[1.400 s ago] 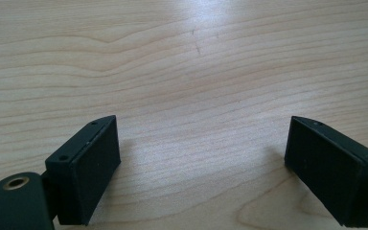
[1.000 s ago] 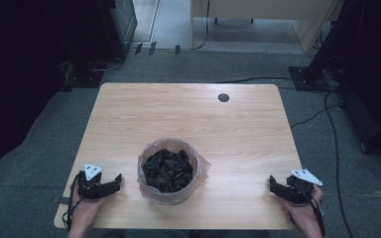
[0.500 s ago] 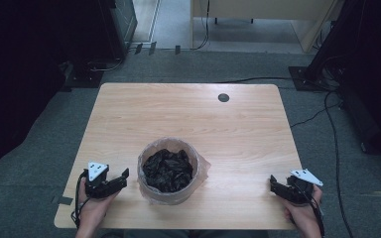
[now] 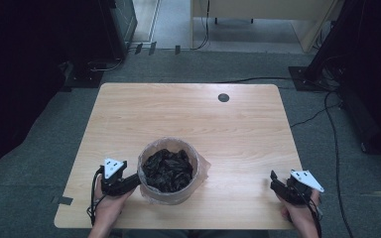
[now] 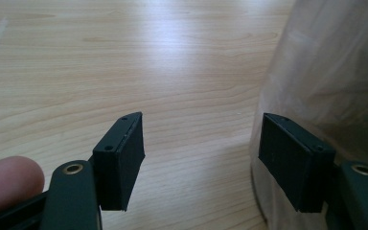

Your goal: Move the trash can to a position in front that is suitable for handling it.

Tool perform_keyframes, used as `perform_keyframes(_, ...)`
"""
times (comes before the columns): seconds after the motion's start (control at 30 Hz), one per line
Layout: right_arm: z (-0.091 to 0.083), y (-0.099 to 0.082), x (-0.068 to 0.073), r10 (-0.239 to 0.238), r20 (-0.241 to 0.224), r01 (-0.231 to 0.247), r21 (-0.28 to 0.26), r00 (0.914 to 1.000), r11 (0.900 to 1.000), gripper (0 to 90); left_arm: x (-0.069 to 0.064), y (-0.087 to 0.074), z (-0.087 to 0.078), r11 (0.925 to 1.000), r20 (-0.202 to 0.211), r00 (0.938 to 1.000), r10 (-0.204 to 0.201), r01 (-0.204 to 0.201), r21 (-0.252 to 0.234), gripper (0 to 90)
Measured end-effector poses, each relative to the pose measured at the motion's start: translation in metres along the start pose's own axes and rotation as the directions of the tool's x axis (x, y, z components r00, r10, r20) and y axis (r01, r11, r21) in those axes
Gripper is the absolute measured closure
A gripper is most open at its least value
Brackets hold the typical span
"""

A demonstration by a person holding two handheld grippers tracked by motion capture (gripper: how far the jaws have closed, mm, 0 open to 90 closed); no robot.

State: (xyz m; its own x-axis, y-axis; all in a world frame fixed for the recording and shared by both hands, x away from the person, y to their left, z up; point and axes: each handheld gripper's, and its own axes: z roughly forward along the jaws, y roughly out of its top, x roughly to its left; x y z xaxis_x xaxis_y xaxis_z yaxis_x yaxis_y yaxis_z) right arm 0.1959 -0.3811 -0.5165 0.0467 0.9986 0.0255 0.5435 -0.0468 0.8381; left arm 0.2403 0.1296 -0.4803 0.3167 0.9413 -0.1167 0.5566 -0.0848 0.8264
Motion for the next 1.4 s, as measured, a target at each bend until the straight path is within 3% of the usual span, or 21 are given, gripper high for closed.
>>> perform_keyframes(0.1, -0.002, 0.002, 0.003, -0.011, 0.0, 0.011, -0.029, 0.9999, 0.9995, 31.1, -0.004, 0.002, 0.003, 1.0, -0.005, 0.9999, -0.01, 0.01, 0.002, 32.8)
perform_keyframes(0.33, -0.01, 0.013, 0.014, 0.043, -0.011, -0.044, -0.04, 0.999, 0.9982, 31.3, -0.013, 0.005, 0.008, 0.9997, -0.007, 0.9997, -0.024, 0.024, 0.004, 32.1)
perform_keyframes(0.53, -0.02, 0.025, 0.041, 0.015, -0.071, -0.019, -0.054, 0.9973, 0.9984, 31.9, -0.026, 0.009, 0.016, 0.9996, 0.001, 0.9996, -0.028, 0.028, 0.004, 30.4)
perform_keyframes(0.67, -0.024, 0.032, 0.056, -0.027, -0.111, 0.02, -0.061, 0.9935, 0.9979, 32.0, -0.033, 0.012, 0.022, 0.9996, 0.005, 0.9997, -0.025, 0.025, 0.008, 30.4)
perform_keyframes(0.9, -0.023, 0.046, 0.08, -0.031, -0.167, 0.02, -0.068, 0.9855, 0.9974, 32.8, -0.046, 0.017, 0.028, 0.9993, 0.018, 0.9991, -0.037, 0.037, 0.008, 30.4)
perform_keyframes(1.07, -0.019, 0.053, 0.105, -0.055, -0.216, 0.039, -0.077, 0.9748, 0.9963, 32.8, -0.055, 0.019, 0.033, 0.9983, 0.033, 0.9977, -0.059, 0.059, 0.003, 30.5)
perform_keyframes(1.27, -0.017, 0.054, 0.128, -0.078, -0.257, 0.059, -0.082, 0.9633, 0.9949, 32.8, -0.065, 0.02, 0.035, 0.9993, 0.062, 0.9974, -0.037, 0.037, 0.0, 30.0)
perform_keyframes(1.4, -0.015, 0.053, 0.133, -0.077, -0.26, 0.059, -0.078, 0.9624, 0.9952, 33.2, -0.059, 0.02, 0.03, 0.9999, 0.059, 0.9981, -0.015, 0.015, -0.007, 27.8)
